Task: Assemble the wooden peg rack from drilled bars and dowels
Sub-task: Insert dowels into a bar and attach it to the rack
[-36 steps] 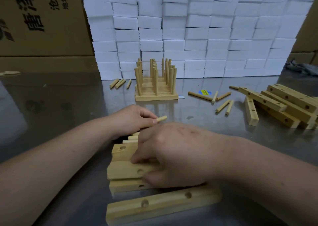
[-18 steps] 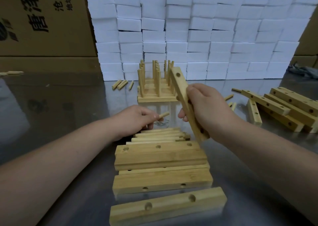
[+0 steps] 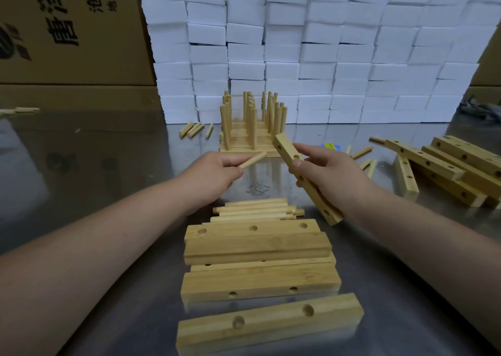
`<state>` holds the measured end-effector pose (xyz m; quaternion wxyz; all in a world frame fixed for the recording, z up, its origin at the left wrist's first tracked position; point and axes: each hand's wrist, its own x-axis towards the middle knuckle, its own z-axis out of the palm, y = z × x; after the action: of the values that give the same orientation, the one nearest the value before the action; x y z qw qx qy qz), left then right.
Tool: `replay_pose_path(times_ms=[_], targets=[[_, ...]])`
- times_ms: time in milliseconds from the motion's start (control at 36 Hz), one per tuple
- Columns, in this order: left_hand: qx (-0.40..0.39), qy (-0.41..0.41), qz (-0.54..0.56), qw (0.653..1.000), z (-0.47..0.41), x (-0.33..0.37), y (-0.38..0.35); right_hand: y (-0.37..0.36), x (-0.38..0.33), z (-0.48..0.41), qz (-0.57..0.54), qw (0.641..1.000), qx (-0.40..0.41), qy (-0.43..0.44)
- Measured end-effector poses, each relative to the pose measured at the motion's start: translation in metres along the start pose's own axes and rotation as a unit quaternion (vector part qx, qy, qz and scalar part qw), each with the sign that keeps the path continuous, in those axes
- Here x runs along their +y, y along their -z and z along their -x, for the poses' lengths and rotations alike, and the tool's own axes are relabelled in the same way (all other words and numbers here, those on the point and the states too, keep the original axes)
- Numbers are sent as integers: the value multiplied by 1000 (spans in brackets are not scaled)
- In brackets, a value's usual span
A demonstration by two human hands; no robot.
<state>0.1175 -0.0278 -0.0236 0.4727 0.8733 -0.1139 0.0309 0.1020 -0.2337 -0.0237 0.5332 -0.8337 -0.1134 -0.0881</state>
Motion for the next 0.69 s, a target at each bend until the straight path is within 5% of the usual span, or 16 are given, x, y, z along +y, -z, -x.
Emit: replay_pose_path(times_ms=[250, 694], targets=[[39, -32, 3, 999, 3, -3, -4, 3, 2, 2, -79, 988, -127, -42], [70, -61, -50, 994, 6, -1, -7, 1, 3, 1, -98, 985, -142, -27]])
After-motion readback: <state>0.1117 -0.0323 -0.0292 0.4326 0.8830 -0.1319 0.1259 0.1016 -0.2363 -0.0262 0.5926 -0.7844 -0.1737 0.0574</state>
